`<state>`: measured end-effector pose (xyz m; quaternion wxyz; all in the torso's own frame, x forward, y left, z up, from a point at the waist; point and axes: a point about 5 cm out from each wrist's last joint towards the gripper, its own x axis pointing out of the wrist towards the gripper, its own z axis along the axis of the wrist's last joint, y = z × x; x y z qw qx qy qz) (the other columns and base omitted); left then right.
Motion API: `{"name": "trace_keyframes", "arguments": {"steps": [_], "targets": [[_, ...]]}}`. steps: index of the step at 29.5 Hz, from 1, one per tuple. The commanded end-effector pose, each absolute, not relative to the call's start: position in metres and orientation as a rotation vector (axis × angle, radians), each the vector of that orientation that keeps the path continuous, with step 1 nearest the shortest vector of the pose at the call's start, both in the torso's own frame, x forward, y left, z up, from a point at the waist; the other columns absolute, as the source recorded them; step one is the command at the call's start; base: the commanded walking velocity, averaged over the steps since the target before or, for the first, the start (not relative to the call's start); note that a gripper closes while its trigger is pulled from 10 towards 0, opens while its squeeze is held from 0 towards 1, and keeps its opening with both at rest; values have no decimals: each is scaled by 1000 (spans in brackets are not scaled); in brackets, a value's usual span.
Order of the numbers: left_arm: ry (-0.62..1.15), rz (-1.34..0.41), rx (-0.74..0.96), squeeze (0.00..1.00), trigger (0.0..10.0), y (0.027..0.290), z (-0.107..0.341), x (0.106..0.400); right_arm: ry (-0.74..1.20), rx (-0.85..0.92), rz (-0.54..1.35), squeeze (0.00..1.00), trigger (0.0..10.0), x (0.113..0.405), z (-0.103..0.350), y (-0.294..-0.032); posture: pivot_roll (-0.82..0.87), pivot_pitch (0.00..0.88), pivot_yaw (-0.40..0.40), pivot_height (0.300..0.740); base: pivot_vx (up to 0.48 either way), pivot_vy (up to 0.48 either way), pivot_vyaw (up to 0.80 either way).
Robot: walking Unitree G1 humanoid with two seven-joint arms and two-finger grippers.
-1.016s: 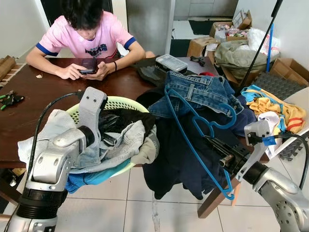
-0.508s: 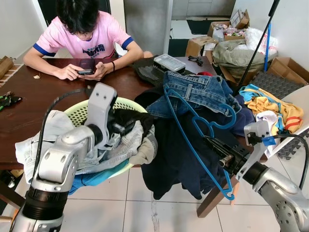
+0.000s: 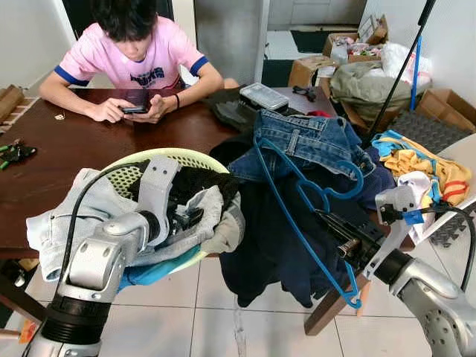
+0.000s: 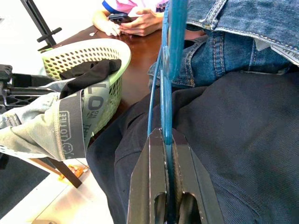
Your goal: Hang hanger
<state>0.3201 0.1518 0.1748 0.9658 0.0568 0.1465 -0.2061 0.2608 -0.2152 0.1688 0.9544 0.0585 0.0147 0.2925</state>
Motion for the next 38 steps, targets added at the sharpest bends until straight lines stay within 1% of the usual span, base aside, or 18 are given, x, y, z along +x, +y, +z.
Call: {"name": "trace_keyframes", "arguments": {"steps": [1, 12, 14, 16, 17, 18, 20, 21, 22, 23, 24, 25, 26, 27, 28, 30, 34, 38], "targets": [[349, -402, 127, 0, 0, 155, 163, 319, 32, 107, 582, 0, 10000, 259, 168, -219, -31, 128, -4, 740, 0, 0, 0], [359, -382, 140, 0, 0, 161, 160, 320, 31, 102, 585, 0, 10000, 260, 169, -219, -31, 118, -4, 740, 0, 0, 0], [294, -322, 144, 0, 0, 171, 175, 328, 28, 99, 585, 0, 10000, 260, 170, -219, -33, 115, -4, 740, 0, 0, 0], [294, -322, 144, 0, 0, 171, 175, 328, 28, 99, 585, 0, 10000, 260, 170, -219, -33, 115, -4, 740, 0, 0, 0], [227, -266, 140, 0, 0, 177, 190, 333, 26, 98, 584, 0, 10000, 261, 170, -219, -33, 115, -4, 740, 0, 0, 0], [227, -266, 140, 0, 0, 177, 190, 333, 26, 98, 584, 0, 10000, 261, 170, -219, -33, 115, -4, 740, 0, 0, 0], [-57, -140, 123, 0, 0, 190, 252, 343, 21, 98, 581, 0, 10000, 262, 171, -219, -31, 106, -3, 740, 0, 0, 0], [-171, -100, 117, 0, 0, 194, 277, 343, 19, 99, 580, 0, 10000, 262, 171, -219, -31, 106, -3, 740, 0, 0, 0], [-292, -71, 131, 0, 431, 195, 304, 340, 16, 100, 579, 0, 10000, 263, 171, -219, -27, 106, -5, 740, 0, 0, 0], [-358, -58, 144, 0, 431, 196, 319, 337, 15, 101, 579, 0, 10000, 263, 171, -218, -27, 106, -5, 740, 0, 0, 0], [-448, -40, 192, 0, 10000, 194, 339, 332, 10, 105, 578, 0, 10000, 264, 172, -218, -23, 105, -4, 740, 0, 0, 0], [-448, -40, 192, 0, 10000, 194, 339, 332, 10, 105, 578, 0, 10000, 264, 172, -218, -23, 105, -4, 740, 0, 0, 0], [-508, -27, 226, 0, 10000, 193, 352, 329, 7, 107, 578, 0, 10000, 264, 172, -218, -24, 105, -4, 740, 0, 0, 0], [-621, -15, 254, 0, 10000, 188, 377, 319, 1, 111, 576, 0, 10000, 265, 173, -217, -24, 104, 0, 740, 0, 0, 0], [-621, -15, 254, 0, 10000, 188, 377, 319, 1, 111, 576, 0, 10000, 265, 173, -217, -24, 104, 0, 740, 0, 0, 0], [-716, 3, 300, 0, 10000, 183, 397, 311, -4, 115, 573, 0, 10000, 266, 173, -217, -19, 101, 1, 740, 0, 0, 0], [-778, 45, 326, 0, 10000, 184, 414, 308, -10, 121, 570, 0, 10000, 268, 174, -216, -13, 97, 5, 740, 0, 0, 0], [-861, 19, 287, 0, 10000, 176, 438, 305, -20, 128, 565, 0, 10000, 268, 174, -216, -11, 93, 14, 740, 0, 0, 0]]}}
